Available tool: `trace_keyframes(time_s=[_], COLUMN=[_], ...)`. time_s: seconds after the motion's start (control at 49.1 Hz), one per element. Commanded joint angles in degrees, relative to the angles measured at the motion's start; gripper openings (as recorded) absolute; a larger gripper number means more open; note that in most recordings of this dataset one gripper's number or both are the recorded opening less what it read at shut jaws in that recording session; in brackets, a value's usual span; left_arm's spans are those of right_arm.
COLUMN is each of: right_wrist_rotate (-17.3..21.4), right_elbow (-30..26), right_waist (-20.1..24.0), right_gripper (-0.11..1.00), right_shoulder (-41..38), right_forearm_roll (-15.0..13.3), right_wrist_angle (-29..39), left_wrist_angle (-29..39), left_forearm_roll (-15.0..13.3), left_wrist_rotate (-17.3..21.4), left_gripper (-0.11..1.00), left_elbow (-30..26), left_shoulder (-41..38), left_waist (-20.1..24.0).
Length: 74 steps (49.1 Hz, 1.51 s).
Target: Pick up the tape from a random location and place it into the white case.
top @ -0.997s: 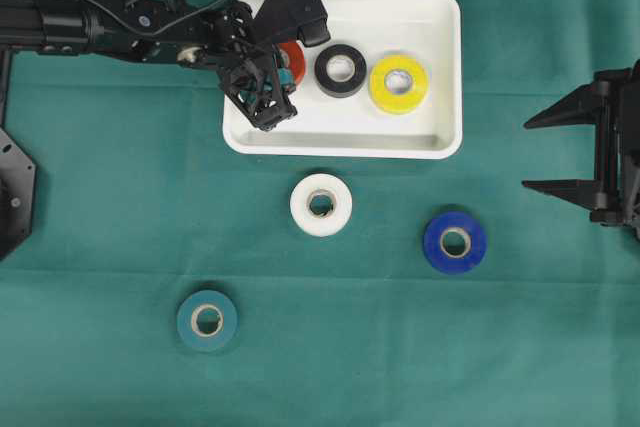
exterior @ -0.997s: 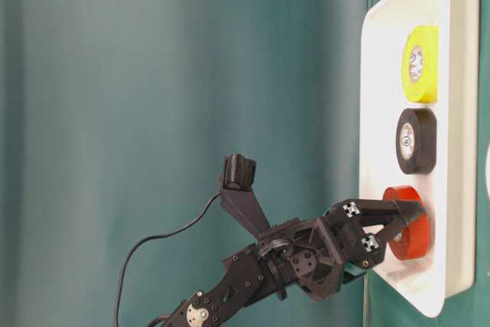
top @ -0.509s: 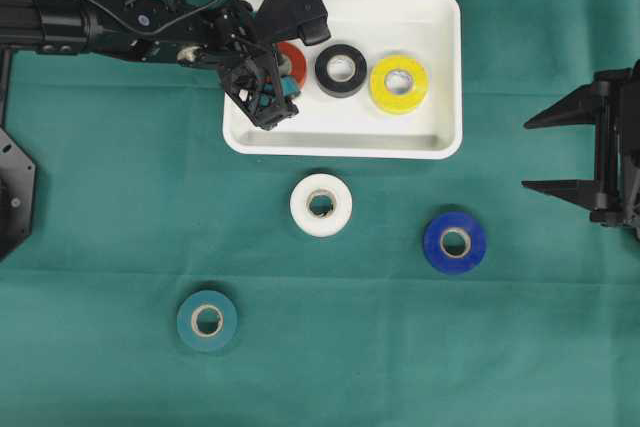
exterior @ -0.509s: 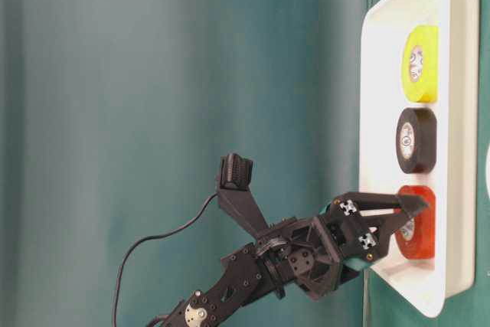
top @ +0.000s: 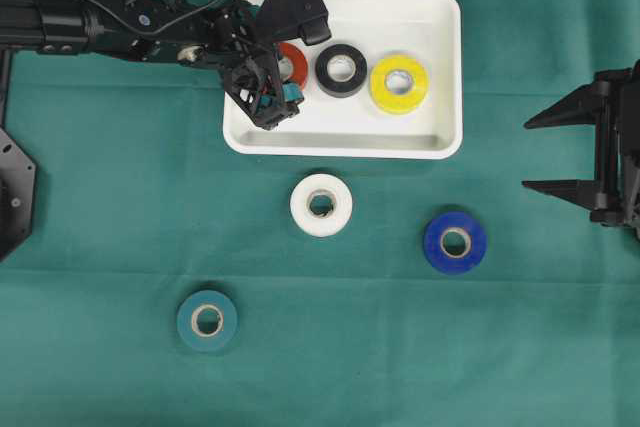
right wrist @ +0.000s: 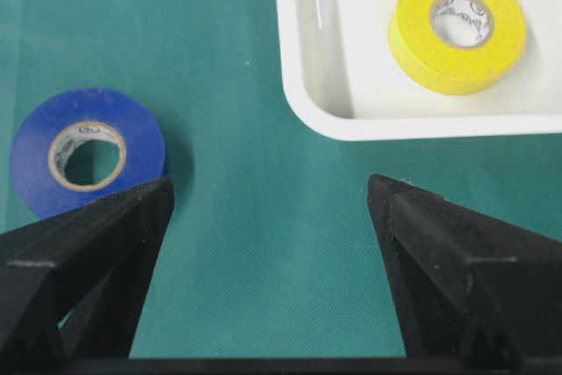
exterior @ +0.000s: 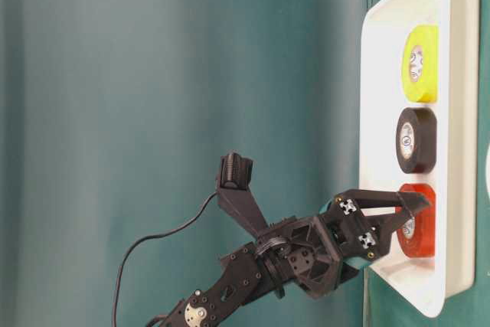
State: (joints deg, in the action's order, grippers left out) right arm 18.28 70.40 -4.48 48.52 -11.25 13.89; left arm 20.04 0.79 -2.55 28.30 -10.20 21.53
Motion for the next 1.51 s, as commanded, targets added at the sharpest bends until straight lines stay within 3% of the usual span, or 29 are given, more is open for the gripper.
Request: trace_keyframes(time_s=[0.0,0.488,0.855,1.323,1.486], right_wrist_rotate=[0.0,0.0,0.0,0.1,0.1], right_elbow=[-0.7,-0.7,-0.9,-1.3,-1.4], right_waist=[0.0,0.1,0.0,0.0,0.0], right_gripper=[0.84,0.84,0.84,0.84,0.84], right_shoulder=[-0.3,-0.3,-0.3,-0.2,0.0], right_forearm_roll=[-0.1,-0.1,0.0,0.2,0.2], right_wrist_angle=[-0.2,-0.1,-0.1,-0.1,-0.1], left_wrist_angle=[0.7,13.4,12.6,8.3,6.9], left_forearm_roll=[-0.1,0.0,0.0,0.0,0.0], left_wrist_rotate=[0.0,0.4,0.3,0.1,0.1], left_gripper=[0.99,0.99,0.99,0.99,0.99], left_elbow=[-1.7,-7.9,-5.4,-4.6,-3.4], left_shoulder=[2.4,12.7,15.4,15.3,15.8], left_waist=[-0.1,-1.3,-2.2,-14.3,-16.4])
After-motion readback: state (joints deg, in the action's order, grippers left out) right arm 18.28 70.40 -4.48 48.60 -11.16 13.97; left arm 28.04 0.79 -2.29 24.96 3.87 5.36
